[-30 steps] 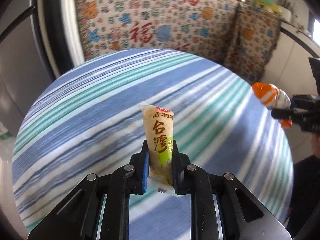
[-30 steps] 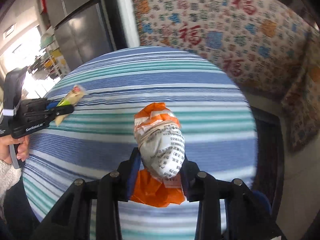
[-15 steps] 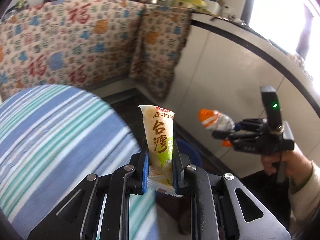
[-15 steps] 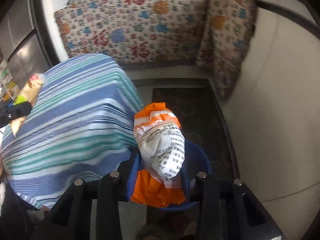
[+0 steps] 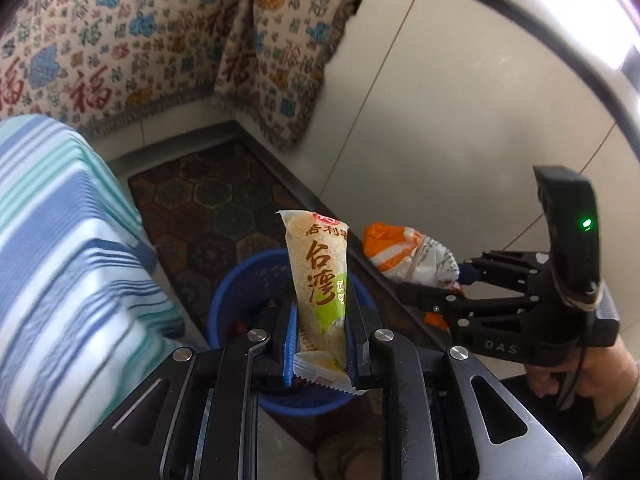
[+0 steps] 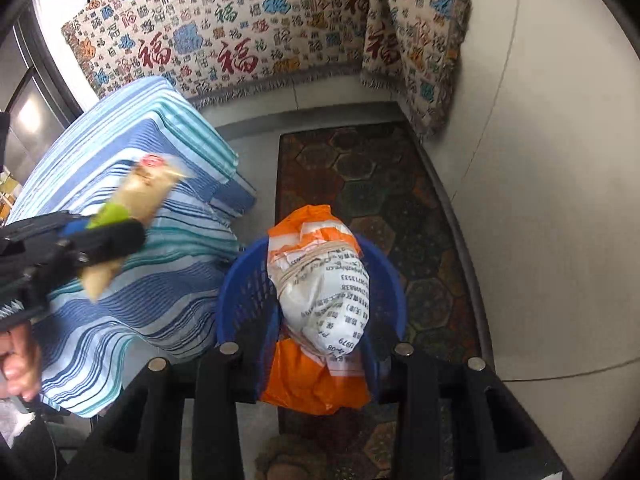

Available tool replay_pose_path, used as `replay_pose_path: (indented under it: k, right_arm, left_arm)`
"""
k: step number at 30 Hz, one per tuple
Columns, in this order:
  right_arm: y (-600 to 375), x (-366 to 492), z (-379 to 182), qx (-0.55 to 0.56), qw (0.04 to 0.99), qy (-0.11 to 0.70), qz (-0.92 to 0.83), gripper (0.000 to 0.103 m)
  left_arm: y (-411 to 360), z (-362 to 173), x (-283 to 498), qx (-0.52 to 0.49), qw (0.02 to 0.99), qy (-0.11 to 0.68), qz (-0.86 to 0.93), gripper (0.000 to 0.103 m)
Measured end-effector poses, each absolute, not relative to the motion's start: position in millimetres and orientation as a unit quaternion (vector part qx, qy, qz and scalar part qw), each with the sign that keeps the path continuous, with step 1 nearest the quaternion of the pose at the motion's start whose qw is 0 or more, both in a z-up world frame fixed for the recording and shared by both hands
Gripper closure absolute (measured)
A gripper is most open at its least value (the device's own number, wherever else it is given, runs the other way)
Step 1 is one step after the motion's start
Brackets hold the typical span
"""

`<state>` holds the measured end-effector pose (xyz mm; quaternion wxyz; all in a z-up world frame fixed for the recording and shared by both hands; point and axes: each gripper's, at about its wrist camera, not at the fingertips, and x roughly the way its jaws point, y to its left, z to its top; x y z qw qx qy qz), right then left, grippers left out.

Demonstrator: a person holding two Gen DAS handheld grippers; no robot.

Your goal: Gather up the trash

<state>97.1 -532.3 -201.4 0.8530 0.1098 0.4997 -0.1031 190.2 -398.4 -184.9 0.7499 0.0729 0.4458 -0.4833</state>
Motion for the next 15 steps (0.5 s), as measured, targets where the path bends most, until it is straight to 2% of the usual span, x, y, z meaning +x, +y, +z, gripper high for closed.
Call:
replay_pose_path:
  k: [1, 2, 3, 4, 5, 12, 15]
  right_arm:
    - [-533, 98, -205, 0.113, 0.852, 0.502, -0.1, 0.063]
    - [-535, 100, -210, 0.114, 0.851, 0.503, -0.098, 0.063]
    - [-536, 102, -215, 0.116, 0.85, 0.504, -0.097, 0.052]
    - [-538, 102, -219, 0.124, 0.85, 0.504, -0.096, 0.028]
    - [-540, 103, -224, 0.13, 0.847, 0.506, -0.098, 0.02]
    - [-547, 87, -205, 0.126, 0.867, 0.466, -0.125, 0.019]
    - [-544, 68, -185, 0.119, 0.876, 0.437, -0.166, 0.013]
  left_arm:
    - [-399, -190, 193, 0.074, 0.749, 0.448, -0.483, 0.083]
    - [-404, -198, 195, 0.077, 0.749, 0.451, -0.479, 0.075]
    - [-411, -204, 199, 0.077, 0.744, 0.454, -0.483, 0.067]
    - [-413, -209, 200, 0.077, 0.741, 0.456, -0.488, 0.047]
    - [-415, -212, 201, 0.077, 0.741, 0.455, -0.488, 0.033]
    - [-400, -195, 200, 0.068, 0.763, 0.443, -0.465, 0.02]
    - [-383, -167, 183, 0.095, 0.792, 0.406, -0.446, 0.007]
